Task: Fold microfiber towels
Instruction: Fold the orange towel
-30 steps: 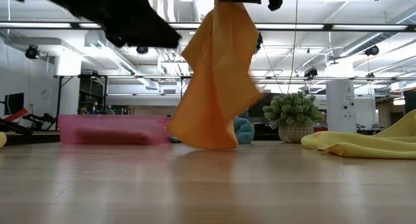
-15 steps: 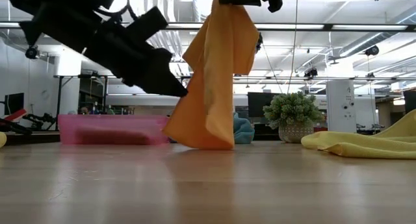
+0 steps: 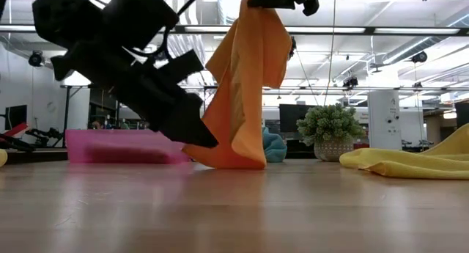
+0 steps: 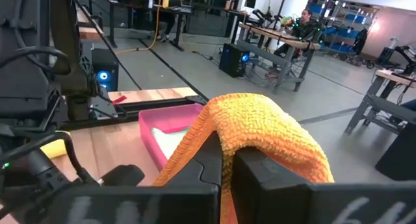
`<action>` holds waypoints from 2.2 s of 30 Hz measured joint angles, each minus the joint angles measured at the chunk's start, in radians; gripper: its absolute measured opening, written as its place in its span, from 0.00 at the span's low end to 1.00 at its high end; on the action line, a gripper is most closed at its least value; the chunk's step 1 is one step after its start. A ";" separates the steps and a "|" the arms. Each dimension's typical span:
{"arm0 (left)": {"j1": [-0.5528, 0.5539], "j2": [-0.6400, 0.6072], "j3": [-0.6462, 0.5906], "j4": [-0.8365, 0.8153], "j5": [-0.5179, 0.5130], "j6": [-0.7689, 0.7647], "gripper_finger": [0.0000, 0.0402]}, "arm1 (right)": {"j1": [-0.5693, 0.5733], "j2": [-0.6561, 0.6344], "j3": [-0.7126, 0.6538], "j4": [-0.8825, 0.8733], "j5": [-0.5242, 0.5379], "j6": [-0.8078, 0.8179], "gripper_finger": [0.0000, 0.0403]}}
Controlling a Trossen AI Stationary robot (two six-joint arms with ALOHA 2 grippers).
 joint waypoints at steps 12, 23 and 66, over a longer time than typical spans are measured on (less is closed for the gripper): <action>-0.004 -0.214 -0.003 -0.113 0.004 0.111 0.00 | 0.000 0.000 -0.001 -0.036 -0.005 -0.054 0.02; -0.058 -0.451 0.114 -0.543 0.001 0.434 0.00 | 0.008 -0.005 0.002 -0.116 -0.034 -0.008 0.27; -0.192 -0.593 0.145 -0.265 -0.285 0.674 0.00 | 0.037 -0.244 0.004 -0.731 -0.420 0.160 0.45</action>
